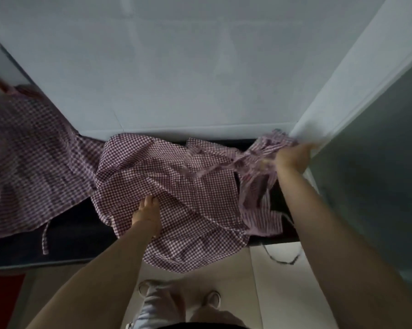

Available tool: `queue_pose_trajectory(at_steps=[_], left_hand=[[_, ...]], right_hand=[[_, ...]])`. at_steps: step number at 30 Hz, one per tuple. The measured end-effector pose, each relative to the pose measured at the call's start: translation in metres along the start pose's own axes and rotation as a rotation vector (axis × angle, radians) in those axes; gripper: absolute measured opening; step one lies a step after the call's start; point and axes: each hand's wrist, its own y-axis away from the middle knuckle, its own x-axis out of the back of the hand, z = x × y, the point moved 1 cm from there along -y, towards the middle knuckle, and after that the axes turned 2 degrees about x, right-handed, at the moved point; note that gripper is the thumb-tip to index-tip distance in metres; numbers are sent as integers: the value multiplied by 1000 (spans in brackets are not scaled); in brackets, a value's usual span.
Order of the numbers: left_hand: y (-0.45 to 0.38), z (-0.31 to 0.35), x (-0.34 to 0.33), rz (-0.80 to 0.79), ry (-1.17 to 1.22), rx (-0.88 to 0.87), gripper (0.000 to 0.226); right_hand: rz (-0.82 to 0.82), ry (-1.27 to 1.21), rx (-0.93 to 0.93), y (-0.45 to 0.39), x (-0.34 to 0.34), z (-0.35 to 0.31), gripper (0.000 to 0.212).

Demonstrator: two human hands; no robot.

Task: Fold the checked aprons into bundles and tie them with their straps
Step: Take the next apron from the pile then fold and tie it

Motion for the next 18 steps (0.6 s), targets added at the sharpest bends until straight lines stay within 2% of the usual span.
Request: queue_pose_trajectory(at_steps=[2,4,6,8,10,12,14,16,18], left_hand=[[-1,-3,5,-8,22,36,102],[0,8,12,47,107,65,81],[3,28,16,191,245,72,67],[7,48,13,212,354,34,72],[10,62,1,117,311,-3,93],[10,62,-9,60,230,-29,110],[5,54,-14,44,218,-83,114],[1,44,-14,45,189,-148,118],[0,35,-13,55,129,-179,120]], right_hand=[[158,-76,106,-5,15,-10,61],[173,11,362,2,12,-7,46],[23,166,558,18,-11,11,27],[-251,392,686,37,-37,34,14],[-622,540,703,56,-54,57,19],[-914,617,636,67,-63,81,42],[-969,726,579,67,-66,106,54],[-884,797,555,62,-67,120,46],[-865,793,524,63,-68,120,33]])
